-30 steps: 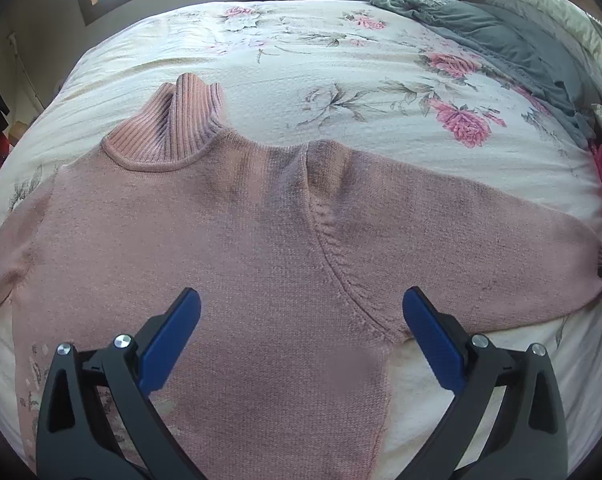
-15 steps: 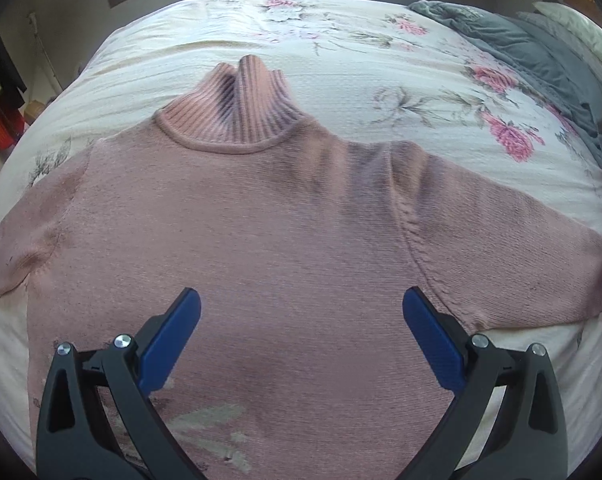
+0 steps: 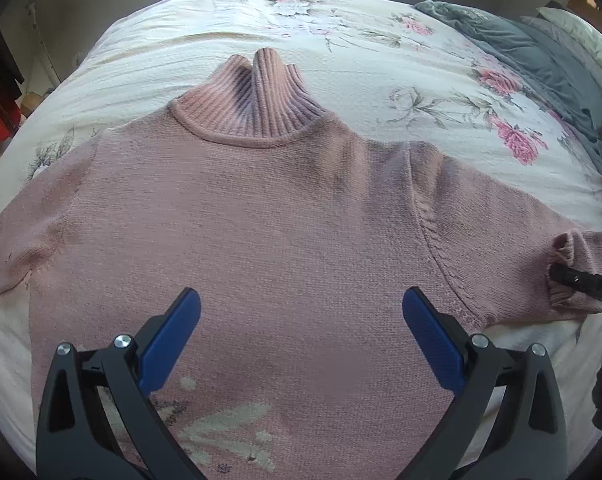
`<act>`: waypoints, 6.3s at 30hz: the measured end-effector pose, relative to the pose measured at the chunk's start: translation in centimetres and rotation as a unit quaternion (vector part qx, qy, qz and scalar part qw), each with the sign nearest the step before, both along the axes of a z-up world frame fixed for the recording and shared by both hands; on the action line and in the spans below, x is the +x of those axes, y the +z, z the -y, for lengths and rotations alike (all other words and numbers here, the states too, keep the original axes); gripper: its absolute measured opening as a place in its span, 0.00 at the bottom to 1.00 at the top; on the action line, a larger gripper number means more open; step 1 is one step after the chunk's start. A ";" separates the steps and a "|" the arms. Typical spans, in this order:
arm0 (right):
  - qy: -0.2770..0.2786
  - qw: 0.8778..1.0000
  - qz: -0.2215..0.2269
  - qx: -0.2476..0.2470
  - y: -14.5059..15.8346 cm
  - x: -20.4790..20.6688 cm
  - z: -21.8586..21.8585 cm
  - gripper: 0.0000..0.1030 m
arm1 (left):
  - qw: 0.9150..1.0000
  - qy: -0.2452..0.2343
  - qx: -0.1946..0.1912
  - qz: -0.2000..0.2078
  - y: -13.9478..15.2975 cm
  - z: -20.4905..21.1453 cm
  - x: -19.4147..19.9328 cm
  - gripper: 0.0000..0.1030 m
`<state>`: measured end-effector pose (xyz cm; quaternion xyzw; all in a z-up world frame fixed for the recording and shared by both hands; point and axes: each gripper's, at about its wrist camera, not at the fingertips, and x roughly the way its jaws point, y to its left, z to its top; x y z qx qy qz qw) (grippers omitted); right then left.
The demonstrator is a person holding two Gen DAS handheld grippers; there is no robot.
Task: Fold small clothes
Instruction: 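Carry the cuff across the sweater body with the right tool while the left tool grasps the other cuff, then lay the sleeve across the body and open the right tool, then fold the held sleeve across the sweater body with the left tool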
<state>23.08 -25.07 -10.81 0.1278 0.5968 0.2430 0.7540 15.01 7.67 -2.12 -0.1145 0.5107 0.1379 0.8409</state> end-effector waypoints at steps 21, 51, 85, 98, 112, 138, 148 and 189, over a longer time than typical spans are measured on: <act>-0.053 0.998 0.042 0.012 3.4 -10.2 11.8 0.41 | 0.982 -0.147 -0.116 -0.032 -3.0 18.5 11.1 0.96; -0.044 0.998 0.045 -0.019 2.2 -9.5 10.2 0.41 | 0.984 -0.073 -0.149 0.067 4.3 4.3 4.7 0.08; 0.080 0.996 0.007 -0.038 -1.8 -4.6 -14.0 0.45 | 0.982 0.182 -0.044 0.014 -0.1 -26.1 -6.7 0.23; 0.088 0.993 0.014 -0.076 -1.9 -6.0 -19.1 0.54 | 0.993 0.095 -0.064 -0.008 -2.7 -22.0 -6.0 0.33; 0.097 0.992 0.044 -0.059 3.5 -9.1 -24.8 0.61 | 0.985 0.129 -0.112 0.026 -0.3 -27.7 -14.3 0.50; 0.237 0.970 0.024 -0.053 1.6 -20.5 -46.0 0.61 | 0.882 0.382 -0.234 0.144 -4.5 -52.5 -34.0 0.48; 0.230 0.972 0.019 -0.050 0.6 -20.6 -45.9 0.62 | 0.867 0.387 -0.257 0.181 -4.0 -53.2 -33.6 0.14; 0.117 0.991 0.011 -0.065 2.3 -17.3 -26.8 0.63 | 0.953 0.074 -0.262 0.130 -5.5 -26.2 -8.9 0.15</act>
